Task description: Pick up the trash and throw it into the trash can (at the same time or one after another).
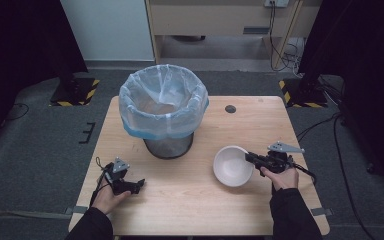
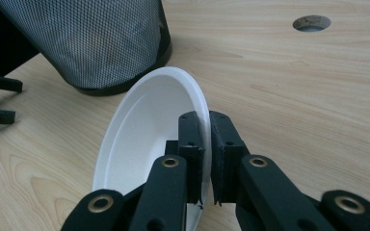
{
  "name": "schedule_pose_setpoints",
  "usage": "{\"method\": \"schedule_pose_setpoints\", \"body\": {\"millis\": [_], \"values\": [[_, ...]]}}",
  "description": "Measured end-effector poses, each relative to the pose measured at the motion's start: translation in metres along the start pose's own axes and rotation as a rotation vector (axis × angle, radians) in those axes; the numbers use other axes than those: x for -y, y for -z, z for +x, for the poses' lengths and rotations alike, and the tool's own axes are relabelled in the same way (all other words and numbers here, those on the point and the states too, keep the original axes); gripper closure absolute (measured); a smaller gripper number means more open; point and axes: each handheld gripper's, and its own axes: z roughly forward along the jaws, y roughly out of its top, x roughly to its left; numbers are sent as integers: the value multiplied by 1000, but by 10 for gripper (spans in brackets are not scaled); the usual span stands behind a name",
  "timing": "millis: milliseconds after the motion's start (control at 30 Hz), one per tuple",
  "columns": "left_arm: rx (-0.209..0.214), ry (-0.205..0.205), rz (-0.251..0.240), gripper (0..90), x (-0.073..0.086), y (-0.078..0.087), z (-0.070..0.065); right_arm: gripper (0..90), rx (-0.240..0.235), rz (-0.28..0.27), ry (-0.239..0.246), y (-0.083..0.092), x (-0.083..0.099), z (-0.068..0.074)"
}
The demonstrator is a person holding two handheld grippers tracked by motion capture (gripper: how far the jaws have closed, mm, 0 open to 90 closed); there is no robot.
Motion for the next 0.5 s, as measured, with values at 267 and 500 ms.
{"method": "schedule_pose_setpoints", "body": {"millis": [267,500], "values": [[0,0,0,0,0,0,0,851,7,-81,-9,9,-8,1],[0,0,0,0,0,0,0,851,56,-184,-37,19,-13,-1]]}}
